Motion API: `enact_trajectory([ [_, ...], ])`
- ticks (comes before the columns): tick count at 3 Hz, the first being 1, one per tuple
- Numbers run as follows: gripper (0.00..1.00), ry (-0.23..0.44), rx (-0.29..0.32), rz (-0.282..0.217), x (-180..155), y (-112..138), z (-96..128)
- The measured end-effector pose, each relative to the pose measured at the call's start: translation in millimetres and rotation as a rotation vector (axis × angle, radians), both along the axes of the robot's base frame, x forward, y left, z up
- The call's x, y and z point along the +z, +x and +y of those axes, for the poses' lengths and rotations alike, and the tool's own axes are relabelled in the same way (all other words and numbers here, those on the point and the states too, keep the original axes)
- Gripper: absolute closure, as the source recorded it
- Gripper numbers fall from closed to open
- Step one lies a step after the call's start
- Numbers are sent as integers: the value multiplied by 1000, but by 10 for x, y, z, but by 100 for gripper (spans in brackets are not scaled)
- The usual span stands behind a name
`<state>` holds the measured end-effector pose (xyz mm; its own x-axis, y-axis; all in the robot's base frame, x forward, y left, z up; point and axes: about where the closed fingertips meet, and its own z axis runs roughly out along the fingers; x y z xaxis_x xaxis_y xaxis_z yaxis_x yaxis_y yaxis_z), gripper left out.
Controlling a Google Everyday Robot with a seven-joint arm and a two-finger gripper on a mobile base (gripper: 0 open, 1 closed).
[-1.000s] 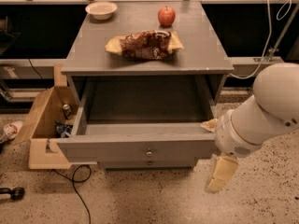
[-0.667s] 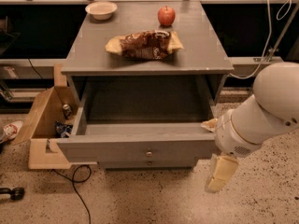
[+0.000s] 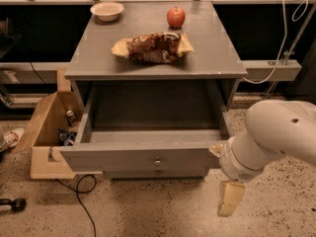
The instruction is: Close top drawer
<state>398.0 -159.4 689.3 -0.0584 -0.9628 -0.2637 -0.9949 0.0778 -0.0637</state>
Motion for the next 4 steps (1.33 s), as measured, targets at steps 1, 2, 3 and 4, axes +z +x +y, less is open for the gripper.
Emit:
enact_trajectory([
  [1,14,-44,25,13,-339,1,-80],
  [2,38,-67,40,21,-657,94,-113],
  [3,61,-57,25,-19,-829,344,-69],
  [4,92,-9,-27,-137,-843,818,34],
])
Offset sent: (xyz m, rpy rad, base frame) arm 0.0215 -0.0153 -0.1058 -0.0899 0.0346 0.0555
